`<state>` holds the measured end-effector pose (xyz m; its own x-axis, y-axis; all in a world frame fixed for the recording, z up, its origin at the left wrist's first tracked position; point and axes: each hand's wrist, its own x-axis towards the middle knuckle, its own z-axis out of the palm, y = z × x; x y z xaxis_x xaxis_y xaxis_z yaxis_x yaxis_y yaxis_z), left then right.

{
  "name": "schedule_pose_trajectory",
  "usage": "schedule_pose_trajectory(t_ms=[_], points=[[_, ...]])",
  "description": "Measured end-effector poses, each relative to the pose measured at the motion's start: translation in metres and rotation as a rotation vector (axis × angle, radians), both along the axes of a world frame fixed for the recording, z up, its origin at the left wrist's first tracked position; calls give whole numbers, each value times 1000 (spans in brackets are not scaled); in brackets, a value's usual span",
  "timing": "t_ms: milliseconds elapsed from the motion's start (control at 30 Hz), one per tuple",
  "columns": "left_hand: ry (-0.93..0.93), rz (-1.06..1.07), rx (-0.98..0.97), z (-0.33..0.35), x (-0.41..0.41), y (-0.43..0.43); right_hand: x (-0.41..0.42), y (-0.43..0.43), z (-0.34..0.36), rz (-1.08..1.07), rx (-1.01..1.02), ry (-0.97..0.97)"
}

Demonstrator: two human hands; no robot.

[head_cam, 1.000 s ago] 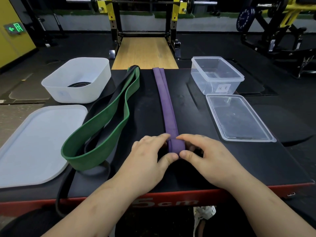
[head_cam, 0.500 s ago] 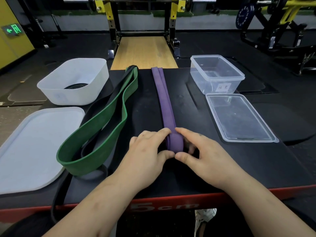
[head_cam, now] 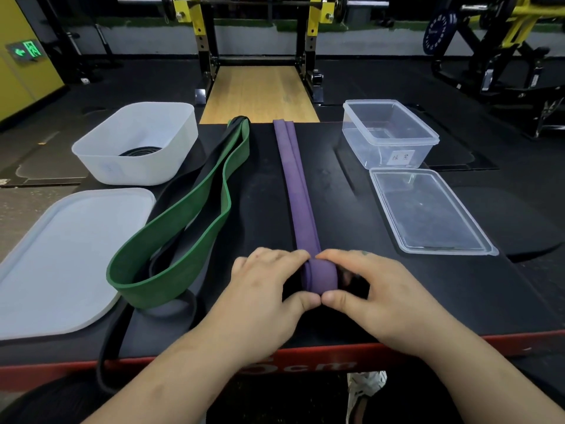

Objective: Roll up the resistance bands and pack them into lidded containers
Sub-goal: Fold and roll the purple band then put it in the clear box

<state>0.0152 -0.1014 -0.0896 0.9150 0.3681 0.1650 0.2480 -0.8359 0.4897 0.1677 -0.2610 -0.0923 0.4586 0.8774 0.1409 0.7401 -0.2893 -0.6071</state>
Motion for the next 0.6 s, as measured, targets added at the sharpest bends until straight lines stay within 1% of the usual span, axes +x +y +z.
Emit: schedule_pose_trajectory(t_ms=[167,300,500,600], points=[[16,12,-12,0,-3,-3,-7,-3,-3,23,-38,-49],[13,68,-104,4,-2,1,1,10,1,20,-53,-41],[-7,41,-46,5,9,9,6,9,-1,6,-4,38],[-2,40,-67,5,10,9,8,14,-1,-2,4,-9]])
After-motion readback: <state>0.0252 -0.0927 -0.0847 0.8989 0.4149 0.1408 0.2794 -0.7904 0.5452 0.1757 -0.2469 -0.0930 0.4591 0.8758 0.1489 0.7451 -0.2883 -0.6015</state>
